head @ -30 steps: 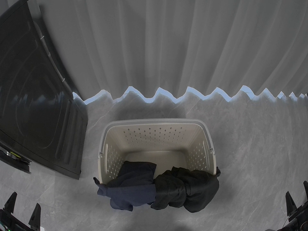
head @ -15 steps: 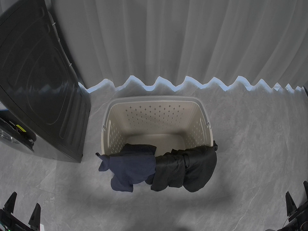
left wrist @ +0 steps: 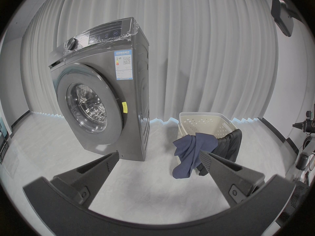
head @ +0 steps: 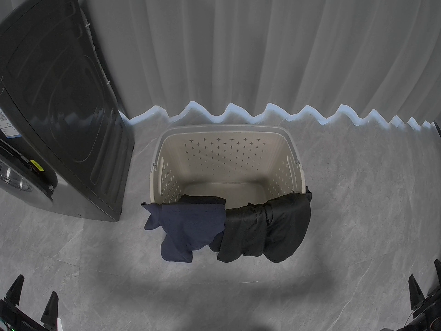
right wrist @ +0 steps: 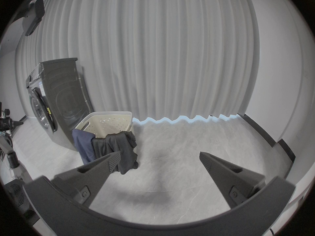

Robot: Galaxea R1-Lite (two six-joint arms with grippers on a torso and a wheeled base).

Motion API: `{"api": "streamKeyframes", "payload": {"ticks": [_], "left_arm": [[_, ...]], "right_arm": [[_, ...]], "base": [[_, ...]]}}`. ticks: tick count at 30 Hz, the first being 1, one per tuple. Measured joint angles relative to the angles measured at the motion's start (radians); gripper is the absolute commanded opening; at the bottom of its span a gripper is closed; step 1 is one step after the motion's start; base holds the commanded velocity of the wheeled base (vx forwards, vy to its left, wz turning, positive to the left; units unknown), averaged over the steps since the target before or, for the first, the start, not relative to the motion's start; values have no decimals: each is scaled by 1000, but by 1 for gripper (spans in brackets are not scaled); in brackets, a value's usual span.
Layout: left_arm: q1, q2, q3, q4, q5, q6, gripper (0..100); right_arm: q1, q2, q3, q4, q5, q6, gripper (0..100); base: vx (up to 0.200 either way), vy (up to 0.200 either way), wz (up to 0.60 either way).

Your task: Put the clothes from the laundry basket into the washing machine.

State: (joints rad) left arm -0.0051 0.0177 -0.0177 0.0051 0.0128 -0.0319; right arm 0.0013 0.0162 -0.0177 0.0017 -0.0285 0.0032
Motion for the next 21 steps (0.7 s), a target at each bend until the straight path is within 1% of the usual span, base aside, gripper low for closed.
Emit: {"api": "streamKeyframes", "payload": {"ticks": [21], "left_arm": [[0, 0, 0, 0, -1, -5, 100]], "right_arm": [[0, 0, 0, 0, 3, -2, 100]], "base": [[0, 200, 0]]}}
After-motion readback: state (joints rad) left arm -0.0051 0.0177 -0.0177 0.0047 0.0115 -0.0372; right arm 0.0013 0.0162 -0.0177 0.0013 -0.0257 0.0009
